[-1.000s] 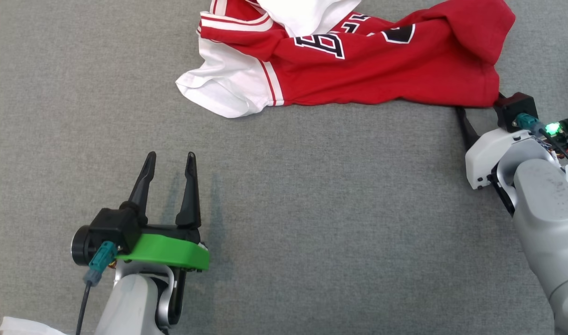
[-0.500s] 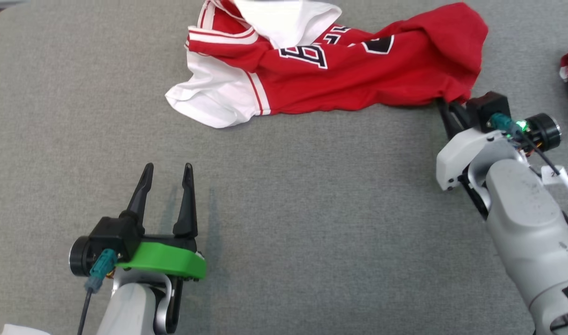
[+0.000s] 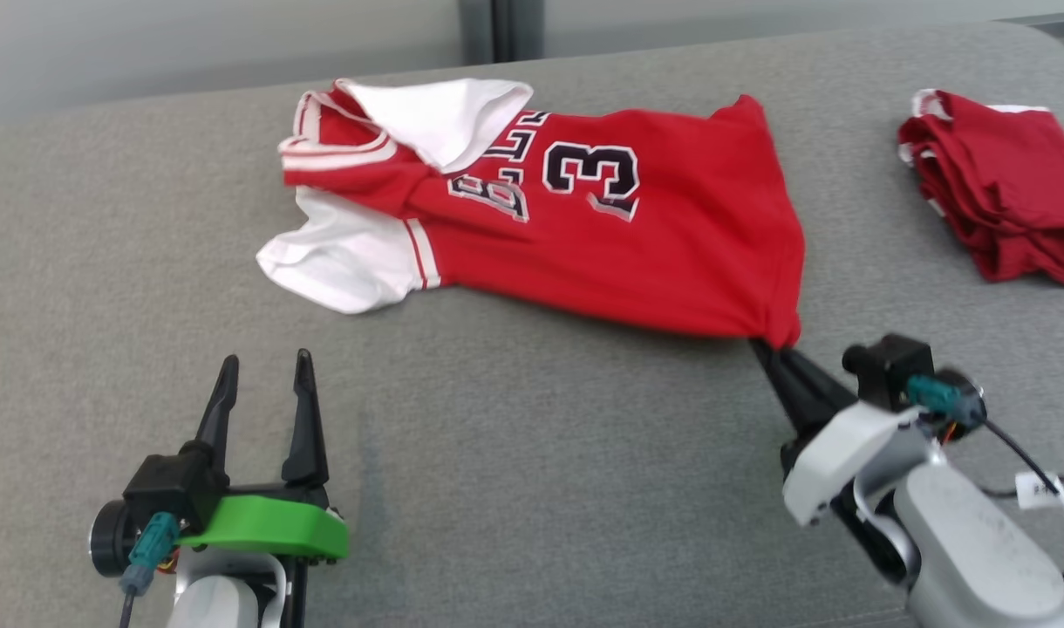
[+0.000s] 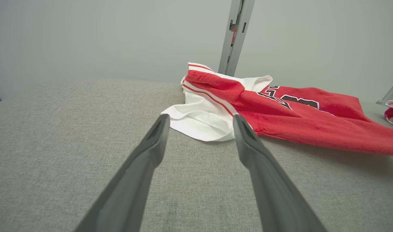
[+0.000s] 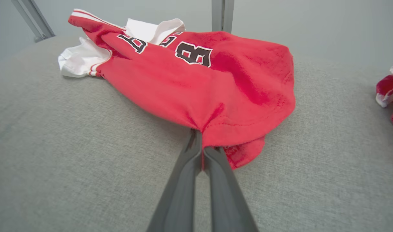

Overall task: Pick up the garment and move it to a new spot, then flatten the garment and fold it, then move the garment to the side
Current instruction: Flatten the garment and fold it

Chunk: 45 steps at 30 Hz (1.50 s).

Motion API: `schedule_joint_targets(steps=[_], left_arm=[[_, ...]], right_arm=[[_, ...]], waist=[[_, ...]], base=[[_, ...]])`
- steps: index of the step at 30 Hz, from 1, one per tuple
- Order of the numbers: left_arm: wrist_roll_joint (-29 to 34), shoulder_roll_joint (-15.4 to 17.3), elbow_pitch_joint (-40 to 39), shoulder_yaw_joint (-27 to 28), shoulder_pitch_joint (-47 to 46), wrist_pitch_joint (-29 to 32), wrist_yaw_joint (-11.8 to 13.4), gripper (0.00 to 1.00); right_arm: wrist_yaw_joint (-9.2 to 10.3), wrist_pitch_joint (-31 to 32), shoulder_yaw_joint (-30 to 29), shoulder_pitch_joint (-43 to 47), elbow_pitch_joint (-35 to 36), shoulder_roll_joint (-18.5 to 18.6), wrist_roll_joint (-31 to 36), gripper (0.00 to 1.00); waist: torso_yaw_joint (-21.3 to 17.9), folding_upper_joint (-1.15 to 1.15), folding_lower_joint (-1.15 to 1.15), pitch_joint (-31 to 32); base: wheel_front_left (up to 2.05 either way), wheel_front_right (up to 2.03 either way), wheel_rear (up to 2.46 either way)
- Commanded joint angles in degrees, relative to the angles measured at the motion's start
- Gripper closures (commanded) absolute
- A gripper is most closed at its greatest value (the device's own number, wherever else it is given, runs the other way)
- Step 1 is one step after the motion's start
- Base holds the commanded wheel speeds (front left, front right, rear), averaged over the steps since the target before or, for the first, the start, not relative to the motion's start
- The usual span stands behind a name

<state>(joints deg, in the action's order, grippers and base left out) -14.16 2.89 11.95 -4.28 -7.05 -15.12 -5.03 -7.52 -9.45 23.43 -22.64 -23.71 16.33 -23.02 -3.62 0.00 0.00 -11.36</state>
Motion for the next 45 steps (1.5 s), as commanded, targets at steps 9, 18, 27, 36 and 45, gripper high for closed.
schedule_joint_targets(steps=[9,18,27,36,45], left_arm=[[0.42,0.31,-1.24,1.25,1.27,-0.02,-0.33,0.00],[0.77,0.24,-0.87,0.67,-1.07,-0.02,-0.66,0.00],[0.50,0.13,-0.48,0.09,-2.44,-0.02,-0.88,0.00],[-0.40,0.08,0.84,-2.43,-3.72,-0.02,-1.21,0.00],[-1.01,0.11,6.80,-5.47,-8.00,-0.02,-1.47,0.00]], right_arm=[[0.07,10.22,-4.35,14.21,19.75,0.60,-5.80,1.00],[0.07,13.64,-8.51,10.38,16.44,-1.50,-7.20,1.00],[0.07,12.01,-12.93,0.66,1.15,-0.25,-6.80,1.00],[0.07,6.90,-14.31,-7.46,-11.28,0.25,-4.74,0.00],[0.07,-0.65,-14.03,-8.99,-13.16,0.39,-4.03,0.00]], waist=[[-4.25,0.00,0.00,2.29],[-0.14,0.00,0.00,-0.39],[3.14,0.00,0.00,-2.67],[2.91,0.00,0.00,-3.54],[-0.23,0.00,0.00,-3.35]], base=[[0.00,0.00,0.00],[0.00,0.00,0.00],[0.00,0.00,0.00],[0.00,0.00,0.00],[0.00,0.00,0.00]])
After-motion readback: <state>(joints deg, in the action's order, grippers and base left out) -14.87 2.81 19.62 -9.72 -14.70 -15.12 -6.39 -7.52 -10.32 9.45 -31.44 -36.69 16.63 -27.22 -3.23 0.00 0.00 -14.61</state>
